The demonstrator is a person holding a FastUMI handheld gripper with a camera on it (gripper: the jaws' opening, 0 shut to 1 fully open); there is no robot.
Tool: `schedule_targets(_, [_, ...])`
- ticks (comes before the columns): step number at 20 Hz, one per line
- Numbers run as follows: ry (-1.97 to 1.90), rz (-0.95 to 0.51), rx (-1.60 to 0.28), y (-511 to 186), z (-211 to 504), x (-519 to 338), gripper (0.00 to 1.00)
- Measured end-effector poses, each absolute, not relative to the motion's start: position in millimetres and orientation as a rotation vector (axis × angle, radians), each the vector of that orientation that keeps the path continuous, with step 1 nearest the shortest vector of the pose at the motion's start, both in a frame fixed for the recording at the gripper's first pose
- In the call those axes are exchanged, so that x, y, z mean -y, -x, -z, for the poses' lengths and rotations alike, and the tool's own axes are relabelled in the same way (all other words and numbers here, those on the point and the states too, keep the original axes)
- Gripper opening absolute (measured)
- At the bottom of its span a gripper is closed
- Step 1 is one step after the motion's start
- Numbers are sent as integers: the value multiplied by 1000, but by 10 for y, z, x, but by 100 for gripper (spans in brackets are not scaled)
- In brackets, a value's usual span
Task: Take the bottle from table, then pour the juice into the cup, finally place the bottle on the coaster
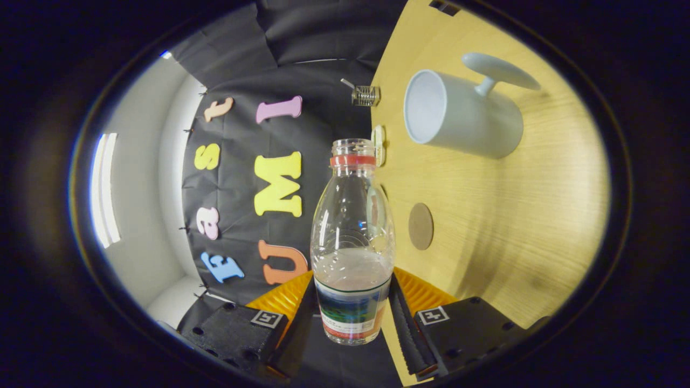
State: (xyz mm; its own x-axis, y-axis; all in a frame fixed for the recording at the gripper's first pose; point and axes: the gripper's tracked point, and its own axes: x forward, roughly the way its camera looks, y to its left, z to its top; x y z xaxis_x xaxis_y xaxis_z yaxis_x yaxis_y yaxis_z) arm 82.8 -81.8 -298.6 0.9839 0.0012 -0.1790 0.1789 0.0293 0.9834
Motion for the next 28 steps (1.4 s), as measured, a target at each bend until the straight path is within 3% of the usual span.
schedule_targets(28, [-1735,172,-109,-922,2798,1017,75])
